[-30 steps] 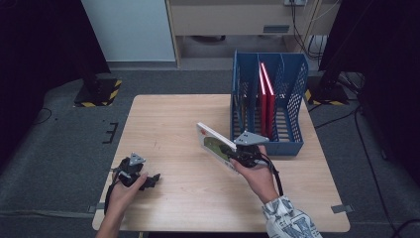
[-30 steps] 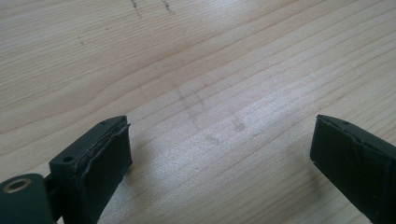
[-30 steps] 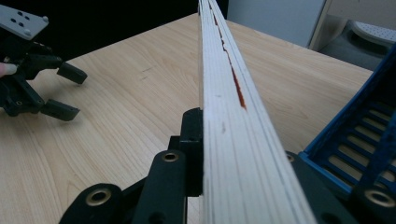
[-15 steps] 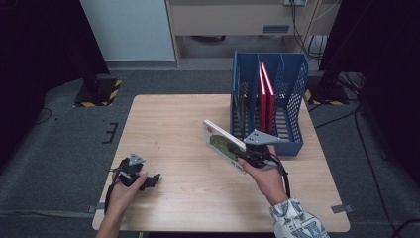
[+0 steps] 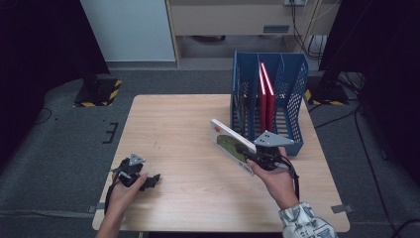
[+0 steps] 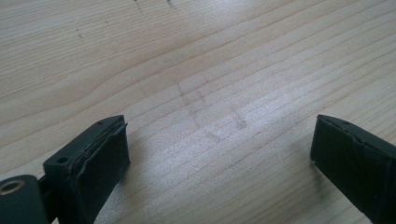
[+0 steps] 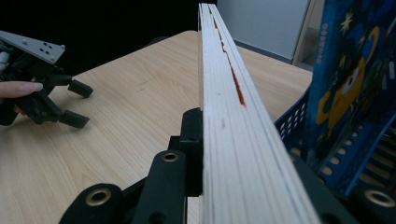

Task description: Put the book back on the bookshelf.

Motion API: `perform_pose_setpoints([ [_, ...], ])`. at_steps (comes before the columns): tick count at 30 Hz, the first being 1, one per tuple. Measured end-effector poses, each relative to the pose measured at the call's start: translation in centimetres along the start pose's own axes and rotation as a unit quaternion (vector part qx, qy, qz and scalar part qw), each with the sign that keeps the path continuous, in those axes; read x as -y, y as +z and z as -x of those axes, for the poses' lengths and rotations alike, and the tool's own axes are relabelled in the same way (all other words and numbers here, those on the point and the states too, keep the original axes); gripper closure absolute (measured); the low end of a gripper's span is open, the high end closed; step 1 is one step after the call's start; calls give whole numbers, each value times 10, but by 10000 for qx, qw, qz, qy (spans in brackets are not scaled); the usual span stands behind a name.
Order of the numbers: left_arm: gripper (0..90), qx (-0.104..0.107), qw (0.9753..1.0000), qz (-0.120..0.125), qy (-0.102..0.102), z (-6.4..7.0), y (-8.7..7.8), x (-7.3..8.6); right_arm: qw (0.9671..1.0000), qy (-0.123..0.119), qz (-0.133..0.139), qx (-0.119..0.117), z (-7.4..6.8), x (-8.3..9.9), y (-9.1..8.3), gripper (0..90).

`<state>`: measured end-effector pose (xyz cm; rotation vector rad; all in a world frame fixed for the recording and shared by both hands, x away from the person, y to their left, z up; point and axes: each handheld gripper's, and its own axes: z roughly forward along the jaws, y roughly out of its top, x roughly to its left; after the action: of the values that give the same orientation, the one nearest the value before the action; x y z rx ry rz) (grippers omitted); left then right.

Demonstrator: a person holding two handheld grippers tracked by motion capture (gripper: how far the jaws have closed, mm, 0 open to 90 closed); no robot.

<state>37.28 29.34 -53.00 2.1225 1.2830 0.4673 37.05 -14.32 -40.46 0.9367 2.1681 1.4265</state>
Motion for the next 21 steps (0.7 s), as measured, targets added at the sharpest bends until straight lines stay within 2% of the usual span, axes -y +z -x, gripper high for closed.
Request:
perform_pose_setpoints([
  [7,10,-19,10000,28,79,2,1,2,10000,25,47,25,2,-2,-15,756],
  [21,0,-34,9998,163,79,3,2,5,9998,104,104,142,8,-3,-39,756],
])
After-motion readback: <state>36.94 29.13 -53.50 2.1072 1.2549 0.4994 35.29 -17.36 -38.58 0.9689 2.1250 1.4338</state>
